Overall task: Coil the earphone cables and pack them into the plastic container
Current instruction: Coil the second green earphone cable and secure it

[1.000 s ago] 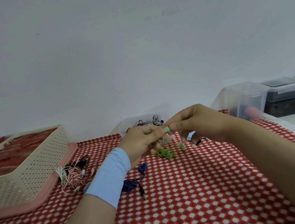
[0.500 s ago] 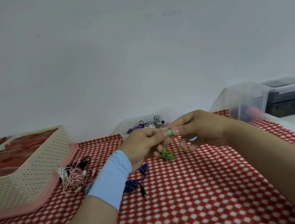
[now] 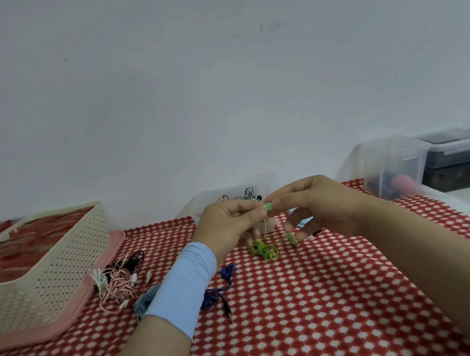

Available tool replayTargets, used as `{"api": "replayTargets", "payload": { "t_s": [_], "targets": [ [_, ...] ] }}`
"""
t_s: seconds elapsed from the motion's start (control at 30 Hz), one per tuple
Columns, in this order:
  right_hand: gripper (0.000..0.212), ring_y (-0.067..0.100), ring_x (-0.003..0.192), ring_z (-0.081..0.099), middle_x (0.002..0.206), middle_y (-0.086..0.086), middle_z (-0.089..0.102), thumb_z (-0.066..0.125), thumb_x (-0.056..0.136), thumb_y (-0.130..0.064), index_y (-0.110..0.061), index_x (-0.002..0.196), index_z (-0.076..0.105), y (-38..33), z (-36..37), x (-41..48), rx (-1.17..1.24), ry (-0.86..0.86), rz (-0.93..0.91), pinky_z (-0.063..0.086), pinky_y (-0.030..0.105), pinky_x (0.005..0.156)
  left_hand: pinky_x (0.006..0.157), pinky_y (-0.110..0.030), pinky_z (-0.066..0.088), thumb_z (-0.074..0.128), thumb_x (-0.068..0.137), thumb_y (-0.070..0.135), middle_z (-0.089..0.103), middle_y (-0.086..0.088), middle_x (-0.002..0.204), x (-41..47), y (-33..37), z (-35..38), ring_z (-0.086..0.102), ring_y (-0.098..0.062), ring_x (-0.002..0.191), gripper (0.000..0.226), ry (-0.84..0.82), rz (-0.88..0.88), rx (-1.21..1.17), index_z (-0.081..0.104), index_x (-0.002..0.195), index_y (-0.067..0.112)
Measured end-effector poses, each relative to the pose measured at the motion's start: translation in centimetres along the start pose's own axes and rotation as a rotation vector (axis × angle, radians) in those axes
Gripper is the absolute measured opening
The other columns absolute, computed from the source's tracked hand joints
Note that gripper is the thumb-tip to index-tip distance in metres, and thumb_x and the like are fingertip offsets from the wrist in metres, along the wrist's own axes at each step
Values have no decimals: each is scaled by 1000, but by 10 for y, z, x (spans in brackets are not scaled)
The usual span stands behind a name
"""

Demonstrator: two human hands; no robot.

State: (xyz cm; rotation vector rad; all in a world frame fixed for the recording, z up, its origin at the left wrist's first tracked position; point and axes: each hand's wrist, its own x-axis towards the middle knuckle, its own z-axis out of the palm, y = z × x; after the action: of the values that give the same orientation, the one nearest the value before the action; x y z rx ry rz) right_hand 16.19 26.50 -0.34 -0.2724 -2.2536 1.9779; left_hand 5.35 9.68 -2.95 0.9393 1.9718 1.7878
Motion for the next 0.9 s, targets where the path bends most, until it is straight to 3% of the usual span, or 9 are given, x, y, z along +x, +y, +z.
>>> {"api": "replayTargets", "payload": {
  "t_s": [0.2,0.43,0.6,0.7,0.9],
  "targets": [
    [16,22,71,69,98,20,76,80,85,-16,-11,100,81,2,6,2,-172,75,-95,63,49,75,51,-22,53,77,82,9,73,-14,74,-1,3,0,64,-16,56,11,18,83,150,76,91,14],
    [10,24,70,70,103,12,78,81,85,-16,-14,95,81,4,6,3,-232,75,-112,63,49,72,48,-21,50,76,83,8,73,3,65,0,3,-2,64,-12,53,12,-5,113,225,76,90,18],
    [23,19,65,66,102,10,77,69,94,-23,-10,112,75,4,3,2,-10,-1,-32,59,36,60,48,-23,51,71,87,10,75,-7,74,-1,2,-5,65,-14,55,12,-36,95,136,75,91,20],
    [42,16,67,64,100,10,76,75,82,-23,-8,121,71,8,-2,3,128,-88,63,56,26,51,47,-23,50,70,88,10,72,-17,79,0,3,-6,64,-15,57,11,-98,95,105,76,94,17],
    [39,12,65,64,88,6,73,76,73,-23,-9,109,77,13,-2,6,148,-142,105,54,21,49,49,-19,49,68,88,5,70,0,63,-1,5,-1,63,-9,56,12,-140,121,97,75,92,13]
  ]
}}
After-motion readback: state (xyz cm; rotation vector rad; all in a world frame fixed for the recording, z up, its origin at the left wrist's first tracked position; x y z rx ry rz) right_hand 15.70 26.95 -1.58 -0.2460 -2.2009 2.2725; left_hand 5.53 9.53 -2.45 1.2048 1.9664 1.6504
